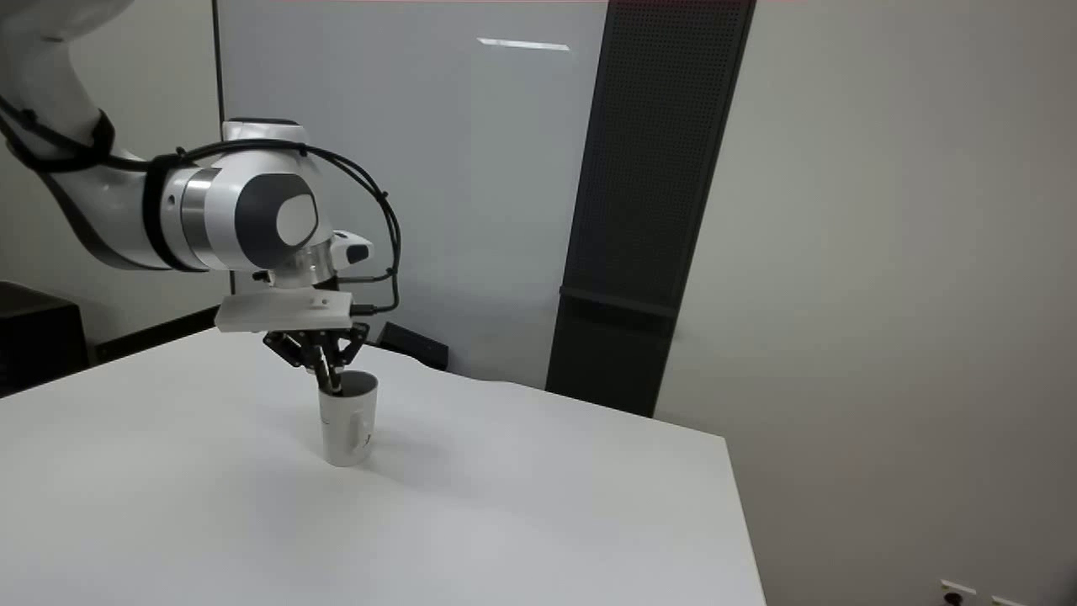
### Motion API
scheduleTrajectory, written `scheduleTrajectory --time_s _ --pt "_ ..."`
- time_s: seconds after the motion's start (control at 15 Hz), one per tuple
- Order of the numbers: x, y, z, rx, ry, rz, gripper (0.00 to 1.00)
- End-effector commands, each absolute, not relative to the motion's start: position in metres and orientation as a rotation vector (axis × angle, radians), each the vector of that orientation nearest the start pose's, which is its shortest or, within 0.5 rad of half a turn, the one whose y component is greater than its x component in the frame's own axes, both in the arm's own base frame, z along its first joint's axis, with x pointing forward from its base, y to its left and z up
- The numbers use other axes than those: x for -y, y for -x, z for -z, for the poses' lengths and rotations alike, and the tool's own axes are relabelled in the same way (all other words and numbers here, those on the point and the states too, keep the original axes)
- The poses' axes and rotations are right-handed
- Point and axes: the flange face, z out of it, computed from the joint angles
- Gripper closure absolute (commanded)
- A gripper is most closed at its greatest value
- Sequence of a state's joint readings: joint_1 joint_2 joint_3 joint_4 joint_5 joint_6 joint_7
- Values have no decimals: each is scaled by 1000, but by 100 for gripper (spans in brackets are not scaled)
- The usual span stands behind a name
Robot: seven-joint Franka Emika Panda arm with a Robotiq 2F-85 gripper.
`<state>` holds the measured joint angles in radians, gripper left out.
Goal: Remove the marker from the white mug
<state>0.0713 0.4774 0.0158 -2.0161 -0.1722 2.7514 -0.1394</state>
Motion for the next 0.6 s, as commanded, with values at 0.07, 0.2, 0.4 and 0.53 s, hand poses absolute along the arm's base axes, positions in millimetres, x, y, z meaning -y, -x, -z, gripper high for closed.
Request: scheduleTrajectory --time_s 0.07,0.2,0.4,0.53 --pt "-67 -627 -257 616 3162 464 50" --pt "-69 -628 -259 630 3162 471 45" --pt "-69 -629 -260 633 3161 475 28" --pt "-68 -630 -259 629 3160 480 16"
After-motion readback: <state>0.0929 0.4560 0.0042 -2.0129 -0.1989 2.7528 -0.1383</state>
